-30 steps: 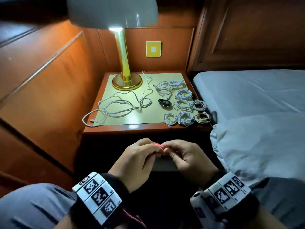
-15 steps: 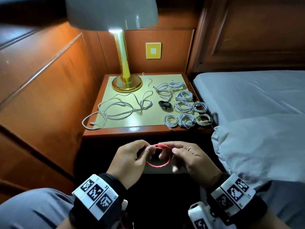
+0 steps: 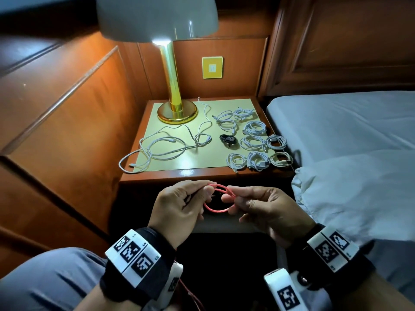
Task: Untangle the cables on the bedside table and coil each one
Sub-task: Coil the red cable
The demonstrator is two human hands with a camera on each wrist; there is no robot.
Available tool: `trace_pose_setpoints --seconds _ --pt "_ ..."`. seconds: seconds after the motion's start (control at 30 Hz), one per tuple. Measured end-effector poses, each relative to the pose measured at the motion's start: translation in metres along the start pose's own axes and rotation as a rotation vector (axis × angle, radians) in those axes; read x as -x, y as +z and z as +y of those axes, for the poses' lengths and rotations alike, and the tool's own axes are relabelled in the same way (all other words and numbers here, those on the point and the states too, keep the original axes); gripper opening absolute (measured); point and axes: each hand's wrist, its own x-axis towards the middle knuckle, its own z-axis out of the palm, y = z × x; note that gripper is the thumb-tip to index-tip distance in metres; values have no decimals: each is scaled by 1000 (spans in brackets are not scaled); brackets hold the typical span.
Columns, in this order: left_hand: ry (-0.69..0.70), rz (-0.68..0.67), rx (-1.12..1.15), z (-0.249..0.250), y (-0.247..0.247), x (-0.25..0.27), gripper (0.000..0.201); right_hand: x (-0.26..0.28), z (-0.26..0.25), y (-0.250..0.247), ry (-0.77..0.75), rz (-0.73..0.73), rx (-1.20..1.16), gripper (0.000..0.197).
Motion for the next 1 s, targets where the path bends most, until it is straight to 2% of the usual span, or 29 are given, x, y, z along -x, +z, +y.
trace_pose_setpoints --seconds 0.2,0.3,0.43,0.6,0.77,0.87,1.0 --pt "61 -30 -12 -1 1 1 18 3 0 -2 -72 10 95 8" --pt "80 -77 -6 1 0 2 18 2 0 -2 -121 33 139 18" --pt "60 -116 10 3 3 3 18 2 0 -2 -112 61 241 39" --pt "25 -106 7 -1 10 5 18 4 1 7 -126 48 365 22" --pt "-50 -194 67 3 15 8 17 1 9 8 -168 159 566 11" --pt "-36 -157 49 2 14 6 17 0 10 9 -187 173 601 6" --pt "27 -91 -73 -6 7 0 16 -1 2 3 -170 114 568 13"
